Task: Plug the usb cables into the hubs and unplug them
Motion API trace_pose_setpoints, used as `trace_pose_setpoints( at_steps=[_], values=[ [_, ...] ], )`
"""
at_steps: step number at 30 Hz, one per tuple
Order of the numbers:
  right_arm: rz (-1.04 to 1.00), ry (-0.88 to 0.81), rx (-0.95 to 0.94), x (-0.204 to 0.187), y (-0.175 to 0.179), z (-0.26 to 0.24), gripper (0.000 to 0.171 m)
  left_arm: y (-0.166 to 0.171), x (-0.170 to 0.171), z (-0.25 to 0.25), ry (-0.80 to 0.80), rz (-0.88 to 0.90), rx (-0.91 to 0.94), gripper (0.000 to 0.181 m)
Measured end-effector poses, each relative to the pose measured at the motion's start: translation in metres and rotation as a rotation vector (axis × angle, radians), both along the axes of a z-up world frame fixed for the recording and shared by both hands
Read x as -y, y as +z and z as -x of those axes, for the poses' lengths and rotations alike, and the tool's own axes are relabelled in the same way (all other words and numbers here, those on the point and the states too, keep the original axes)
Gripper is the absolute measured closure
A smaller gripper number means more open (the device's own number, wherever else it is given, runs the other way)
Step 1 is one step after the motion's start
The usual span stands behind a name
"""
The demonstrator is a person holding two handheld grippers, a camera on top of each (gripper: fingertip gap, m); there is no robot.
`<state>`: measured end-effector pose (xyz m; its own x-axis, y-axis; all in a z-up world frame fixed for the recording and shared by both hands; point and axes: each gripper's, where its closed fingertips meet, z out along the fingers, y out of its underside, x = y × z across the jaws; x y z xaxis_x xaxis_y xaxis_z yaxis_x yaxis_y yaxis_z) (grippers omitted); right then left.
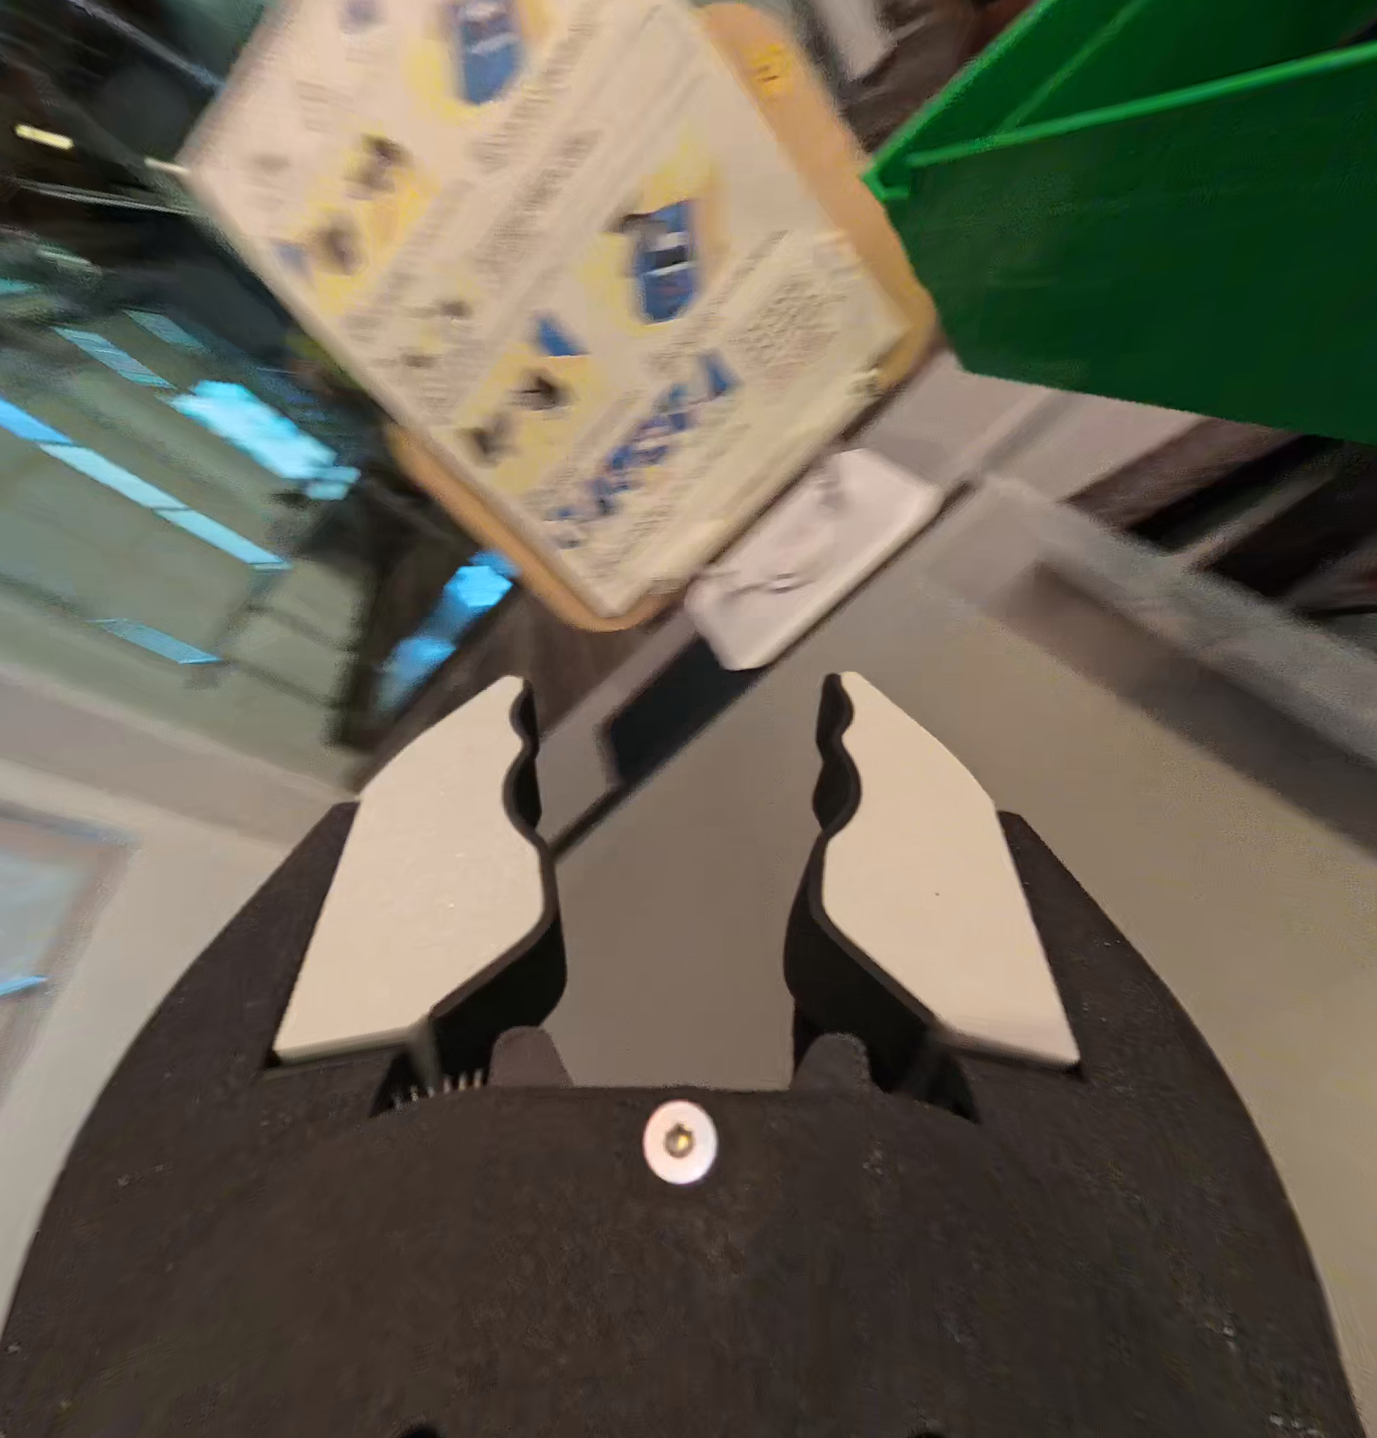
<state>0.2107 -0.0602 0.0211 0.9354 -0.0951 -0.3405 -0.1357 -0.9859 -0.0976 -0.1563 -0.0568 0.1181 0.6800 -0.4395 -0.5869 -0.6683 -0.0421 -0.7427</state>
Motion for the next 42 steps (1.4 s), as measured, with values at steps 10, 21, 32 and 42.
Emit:
trace_pose_setpoints(
  at_steps=[10,21,32,42],
  values=[
    [0.028,-0.359,0.139,0.096,-0.046,-0.193,0.165,-0.134,0.001,-0.141,-0.357,0.876,0.386,0.106],
    [0.108,-0.338,0.114,0.138,-0.121,-0.219,0.165,-0.215,-0.024,-0.162,-0.165,1.234,-0.082,0.109],
    [0.061,-0.243,0.113,0.092,-0.133,-0.191,0.166,-0.214,-0.039,-0.134,-0.015,1.581,-0.028,0.167],
    [0.019,-0.184,0.077,0.068,-0.139,-0.162,0.165,-0.213,-0.116,0.035,0.248,1.393,0.013,0.176]
  ],
)
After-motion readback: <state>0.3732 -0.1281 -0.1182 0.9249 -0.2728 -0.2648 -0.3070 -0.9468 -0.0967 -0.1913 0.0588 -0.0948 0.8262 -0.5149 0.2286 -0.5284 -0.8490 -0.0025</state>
